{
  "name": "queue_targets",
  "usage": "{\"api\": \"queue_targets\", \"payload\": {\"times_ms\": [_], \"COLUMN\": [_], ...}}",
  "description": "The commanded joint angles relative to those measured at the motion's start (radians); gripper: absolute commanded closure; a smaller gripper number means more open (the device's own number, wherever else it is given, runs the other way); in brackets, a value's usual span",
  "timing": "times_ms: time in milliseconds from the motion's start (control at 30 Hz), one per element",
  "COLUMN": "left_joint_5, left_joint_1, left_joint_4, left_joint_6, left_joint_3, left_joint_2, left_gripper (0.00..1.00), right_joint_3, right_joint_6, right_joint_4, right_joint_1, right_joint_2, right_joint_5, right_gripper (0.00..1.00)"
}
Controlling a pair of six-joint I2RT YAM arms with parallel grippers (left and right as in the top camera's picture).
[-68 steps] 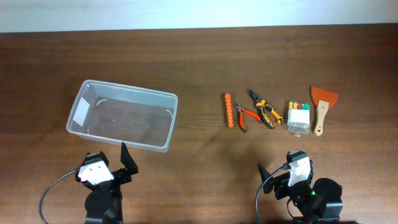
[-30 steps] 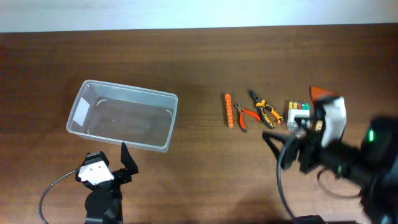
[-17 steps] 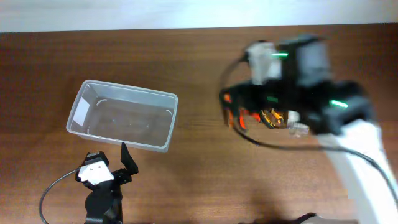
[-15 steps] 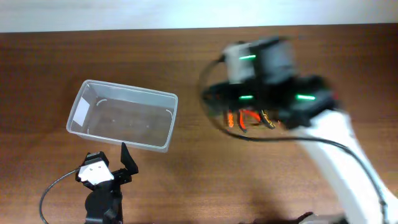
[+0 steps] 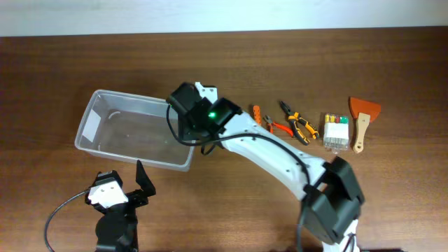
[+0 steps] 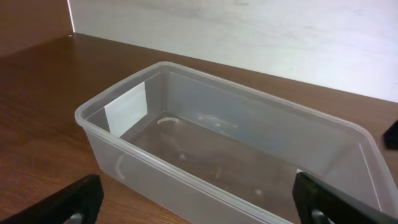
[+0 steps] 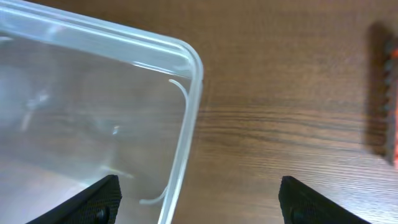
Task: Pack container
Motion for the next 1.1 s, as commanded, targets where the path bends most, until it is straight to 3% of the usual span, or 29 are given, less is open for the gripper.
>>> {"api": "queue_targets", "payload": {"times_ms": [0, 133, 267, 333, 400, 500, 633, 767, 933, 1067], "left_joint_5": [-0.003, -0.003, -0.003, -0.003, -0.003, -0.003, -0.004, -0.003, -0.003, -0.003], "left_joint_1": [-0.004, -0.004, -0.004, -0.004, -0.004, -0.004, -0.004, -0.004, -0.004, -0.004], "left_joint_4": [-0.001, -0.001, -0.001, -0.001, -0.001, -0.001, -0.001, -0.001, -0.001, -0.001], "left_joint_6": [0.009, 0.009, 0.009, 0.009, 0.009, 0.009, 0.009, 0.009, 0.009, 0.009], "left_joint_3": [-0.004, -0.004, -0.004, -0.004, -0.004, -0.004, -0.004, -0.004, -0.004, -0.004], "left_joint_2": [-0.004, -0.004, -0.004, -0.004, -0.004, -0.004, -0.004, -0.004, -0.004, -0.004], "left_gripper": [0.01, 0.01, 0.01, 0.01, 0.01, 0.01, 0.01, 0.01, 0.01, 0.01], "right_joint_3": [0.011, 0.011, 0.011, 0.011, 0.011, 0.011, 0.011, 0.011, 0.011, 0.012], "right_joint_6": [0.069, 0.062, 0.063, 0.062, 0.061, 0.004, -0.198, -0.301, -0.485, -0.492], "right_joint_4": [0.018, 0.045, 0.006, -0.023, -0.060, -0.126, -0.190, -0.216, -0.211, -0.222], "right_joint_1": [0.010, 0.010, 0.008, 0.000, -0.019, -0.062, -0.145, -0.248, -0.332, -0.345], "right_joint_2": [0.048, 0.120, 0.148, 0.145, 0.142, 0.139, 0.139, 0.139, 0.139, 0.102], "right_joint_5": [0.018, -0.072, -0.065, -0.032, -0.005, 0.015, 0.015, 0.005, -0.150, -0.146], "right_gripper": [0.18, 0.20, 0.50, 0.56, 0.55, 0.44, 0.44, 0.44, 0.40, 0.41]}}
